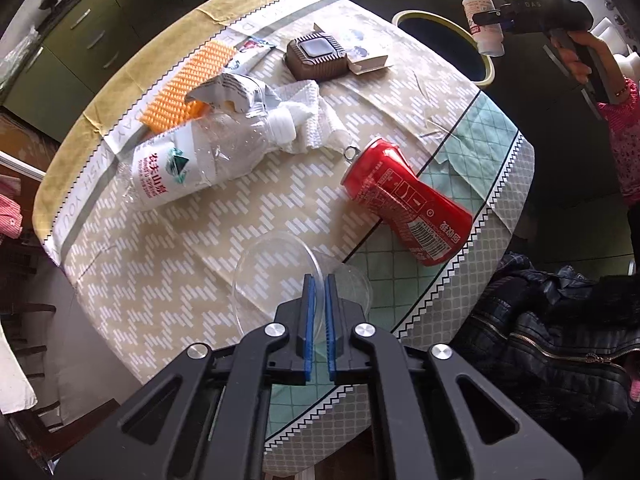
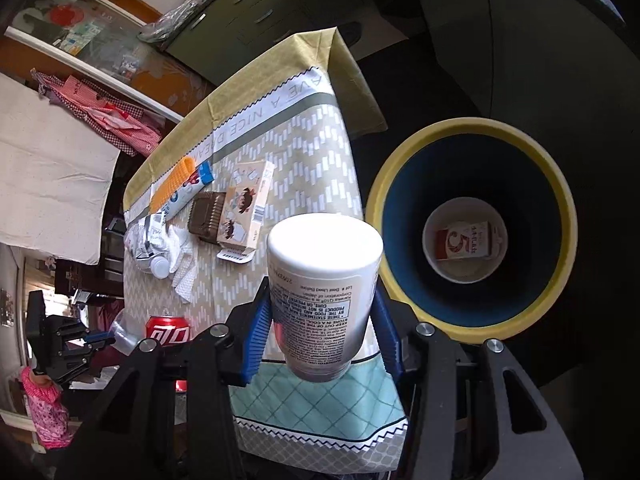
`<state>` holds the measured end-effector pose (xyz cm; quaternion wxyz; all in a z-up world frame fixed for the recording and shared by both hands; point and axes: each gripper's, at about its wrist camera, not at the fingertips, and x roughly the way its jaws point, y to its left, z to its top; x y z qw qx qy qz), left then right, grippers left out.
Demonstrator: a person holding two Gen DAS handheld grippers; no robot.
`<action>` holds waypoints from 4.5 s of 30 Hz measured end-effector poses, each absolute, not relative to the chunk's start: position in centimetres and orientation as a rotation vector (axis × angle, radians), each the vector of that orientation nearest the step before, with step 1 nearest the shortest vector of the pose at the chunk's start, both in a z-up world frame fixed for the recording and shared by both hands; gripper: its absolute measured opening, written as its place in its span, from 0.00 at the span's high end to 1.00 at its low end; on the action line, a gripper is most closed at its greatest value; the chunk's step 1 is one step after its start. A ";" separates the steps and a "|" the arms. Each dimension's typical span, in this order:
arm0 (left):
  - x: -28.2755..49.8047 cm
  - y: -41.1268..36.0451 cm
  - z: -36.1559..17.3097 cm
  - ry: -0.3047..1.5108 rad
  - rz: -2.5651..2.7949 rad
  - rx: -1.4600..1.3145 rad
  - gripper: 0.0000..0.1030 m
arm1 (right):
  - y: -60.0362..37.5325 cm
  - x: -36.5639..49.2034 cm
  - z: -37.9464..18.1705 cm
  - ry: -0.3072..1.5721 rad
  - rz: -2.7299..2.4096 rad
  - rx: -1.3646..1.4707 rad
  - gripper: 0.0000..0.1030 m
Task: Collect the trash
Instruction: 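Carry the pill bottle over the bin and open the right gripper, then move the right tool back from the bin toward the table, then grasp the brown chocolate box with the right gripper and lift it, then carry the chocolate box to the bin with right gripper while left grasps the red cola can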
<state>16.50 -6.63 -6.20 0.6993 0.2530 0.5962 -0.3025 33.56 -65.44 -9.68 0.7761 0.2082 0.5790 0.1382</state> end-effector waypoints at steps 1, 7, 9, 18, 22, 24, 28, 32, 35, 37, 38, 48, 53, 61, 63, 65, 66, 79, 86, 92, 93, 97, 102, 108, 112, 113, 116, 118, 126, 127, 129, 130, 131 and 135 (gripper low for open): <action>16.5 -6.7 -5.9 1.320 -0.667 0.570 0.95 | -66.0 33.6 -9.7 1.243 0.272 0.438 0.54; 17.2 -7.4 -3.7 1.253 -0.621 0.598 0.95 | -69.8 34.7 -11.8 1.226 0.111 0.395 0.54; 17.5 -8.0 -2.8 1.225 -0.617 0.612 0.95 | -70.9 35.5 -13.1 1.235 0.069 0.389 0.54; 18.4 -12.7 0.5 1.135 -0.629 0.666 0.95 | -74.5 37.1 -16.4 1.229 0.000 0.414 0.48; 18.7 -16.1 1.3 1.100 -0.673 0.705 0.95 | -75.5 34.6 -14.6 1.170 0.070 0.487 0.48; 18.7 -18.2 1.7 1.082 -0.703 0.727 0.95 | -76.0 32.4 -13.6 1.123 0.095 0.511 0.48; 19.0 -23.1 2.0 1.046 -0.766 0.778 0.95 | -77.8 27.0 -12.5 1.041 0.089 0.532 0.48; 19.7 -29.3 1.6 1.017 -0.836 0.814 0.95 | -79.7 21.6 -13.4 1.007 0.058 0.567 0.47; 20.1 -34.6 0.8 0.990 -0.899 0.833 0.95 | -80.8 18.4 -14.7 1.011 0.036 0.600 0.47; 20.4 -38.4 -0.1 0.968 -0.936 0.852 0.95 | -81.6 16.4 -15.7 1.015 0.015 0.621 0.47; 20.6 -40.3 -0.8 0.969 -0.954 0.861 0.95 | -81.9 15.6 -16.1 1.015 0.005 0.629 0.47; 22.3 -53.4 -10.9 1.013 -0.954 0.957 0.93 | -84.9 11.6 -17.5 1.004 -0.030 0.666 0.46; 22.0 -54.4 -11.9 1.036 -0.954 0.954 0.61 | -85.0 11.7 -17.3 1.011 -0.024 0.648 0.46; 20.6 -46.5 -5.7 1.032 -0.987 0.753 0.49 | -83.1 12.8 -17.0 1.039 0.002 0.589 0.45; 20.2 -42.8 -4.1 1.034 -0.977 0.690 0.39 | -82.0 13.6 -16.7 1.056 0.020 0.558 0.45; 19.9 -38.7 -2.8 1.020 -0.929 0.642 0.31 | -80.5 14.8 -16.2 1.076 0.046 0.519 0.44; 19.8 -36.6 -2.3 1.025 -0.897 0.615 0.26 | -79.5 15.6 -15.8 1.086 0.062 0.495 0.44; 18.3 -9.7 -4.2 1.227 -0.494 0.253 0.16 | -55.5 30.2 -8.1 1.148 0.547 0.026 0.44; 14.9 -5.0 -6.2 1.285 -0.472 0.198 0.15 | -42.9 36.3 -7.5 1.111 0.808 -0.501 0.36; 14.0 -4.3 -6.7 1.320 -0.468 0.182 0.15 | -39.1 39.4 -10.8 1.155 0.845 -0.736 0.36; 14.0 -4.3 -6.7 1.325 -0.467 0.182 0.15 | -38.8 39.8 -11.2 1.169 0.854 -0.750 0.36; 14.1 -4.5 -6.9 1.339 -0.469 0.179 0.15 | -37.8 41.2 -12.6 1.207 0.889 -0.794 0.36; 14.2 -5.1 -7.1 1.354 -0.474 0.192 0.15 | -36.9 42.4 -14.4 1.253 0.900 -0.833 0.36; 13.9 -5.8 -7.2 1.364 -0.486 0.215 0.15 | -36.7 43.2 -15.8 1.279 0.919 -0.799 0.39; 14.0 -6.1 -7.3 1.372 -0.483 0.219 0.15 | -37.7 43.9 -15.6 1.278 0.925 -0.697 0.42; 14.1 -6.2 -7.3 1.378 -0.477 0.218 0.15 | -37.9 44.0 -15.4 1.273 0.926 -0.676 0.42; 14.7 -6.6 -7.5 1.407 -0.455 0.199 0.15 | -38.1 44.0 -14.3 1.252 0.931 -0.608 0.42; 15.2 -7.0 -7.8 1.438 -0.434 0.177 0.14 | -39.1 44.0 -13.0 1.235 0.935 -0.550 0.42; 16.6 -10.0 -9.4 1.522 -0.297 0.092 0.14 | -44.5 40.0 -6.3 1.137 0.915 -0.313 0.42; 16.8 -10.3 -9.6 1.528 -0.286 0.079 0.14 | -45.3 39.1 -5.7 1.129 0.897 -0.295 0.42; 17.0 -10.9 -10.0 1.539 -0.256 0.058 0.14 | -47.1 38.0 -4.8 1.117 0.862 -0.261 0.42; 17.1 -11.3 -10.2 1.547 -0.245 0.052 0.14 | -48.2 37.8 -4.3 1.114 0.844 -0.242 0.42; 17.1 -11.7 -10.4 1.552 -0.238 0.044 0.14 | -49.4 37.5 -4.0 1.111 0.821 -0.227 0.42; 17.6 -12.6 -11.2 1.575 -0.205 0.014 0.14 | -55.5 35.8 -4.4 1.131 0.640 -0.219 0.42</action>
